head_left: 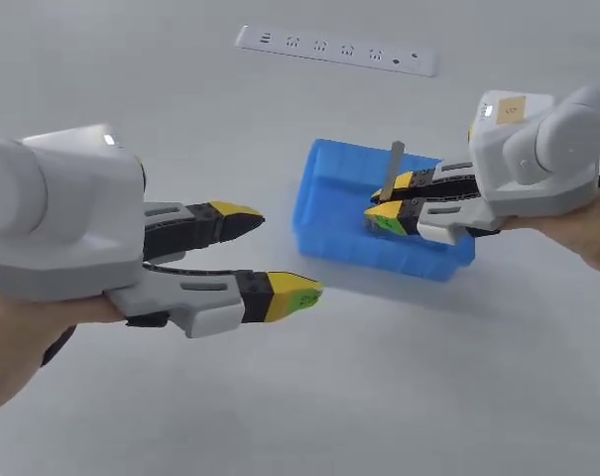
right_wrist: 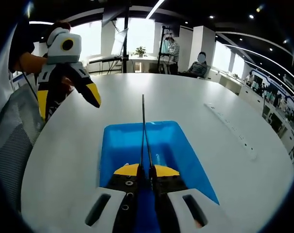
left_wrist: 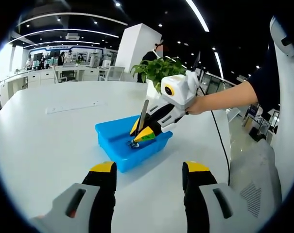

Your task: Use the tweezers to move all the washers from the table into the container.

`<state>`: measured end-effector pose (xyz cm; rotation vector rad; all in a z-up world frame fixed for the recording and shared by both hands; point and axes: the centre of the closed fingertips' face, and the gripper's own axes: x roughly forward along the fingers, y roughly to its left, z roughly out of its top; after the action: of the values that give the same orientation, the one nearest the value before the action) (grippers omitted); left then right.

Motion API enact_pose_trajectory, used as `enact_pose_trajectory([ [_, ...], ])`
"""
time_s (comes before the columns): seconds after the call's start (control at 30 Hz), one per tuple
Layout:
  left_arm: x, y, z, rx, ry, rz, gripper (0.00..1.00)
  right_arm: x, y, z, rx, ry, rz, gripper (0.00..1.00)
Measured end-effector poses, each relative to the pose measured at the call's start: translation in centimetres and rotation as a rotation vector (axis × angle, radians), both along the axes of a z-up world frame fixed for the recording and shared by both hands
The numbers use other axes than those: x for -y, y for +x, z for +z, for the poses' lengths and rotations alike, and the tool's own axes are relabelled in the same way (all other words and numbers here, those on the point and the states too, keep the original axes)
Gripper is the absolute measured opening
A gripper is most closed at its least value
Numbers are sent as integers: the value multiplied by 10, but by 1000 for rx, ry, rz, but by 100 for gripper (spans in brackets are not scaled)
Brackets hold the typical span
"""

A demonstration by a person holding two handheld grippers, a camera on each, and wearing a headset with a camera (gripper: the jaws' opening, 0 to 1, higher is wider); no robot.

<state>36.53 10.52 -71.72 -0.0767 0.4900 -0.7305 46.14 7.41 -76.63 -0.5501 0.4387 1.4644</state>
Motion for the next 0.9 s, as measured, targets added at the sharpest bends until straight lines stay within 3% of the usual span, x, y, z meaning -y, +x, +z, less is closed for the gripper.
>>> enact_pose_trajectory([
  [0.13,-3,3,7,18,25,-12,60,-1,4,7,17,-1,-5,10],
  [0.27,-8,14,21,53,14,-12,60,-4,5,17,52,-15,4,10],
  [0.37,-7,28,27,81,53,-44,60,-8,0,22,60,-21,27,10],
  [0.43,-2,45,35,122,129,-101,59,-9,-3,20,56,-37,35,10],
  [0.57,13,71,46,183,163,-177,57,-9,-8,17,55,-54,54,10],
  [0.63,22,81,49,192,184,-201,57,-7,-7,12,54,-66,50,10],
  [0.73,32,90,49,198,180,-221,55,-5,-5,8,49,-72,40,10],
  [0.9,41,87,41,189,199,-269,46,-4,-8,9,45,-65,46,10],
])
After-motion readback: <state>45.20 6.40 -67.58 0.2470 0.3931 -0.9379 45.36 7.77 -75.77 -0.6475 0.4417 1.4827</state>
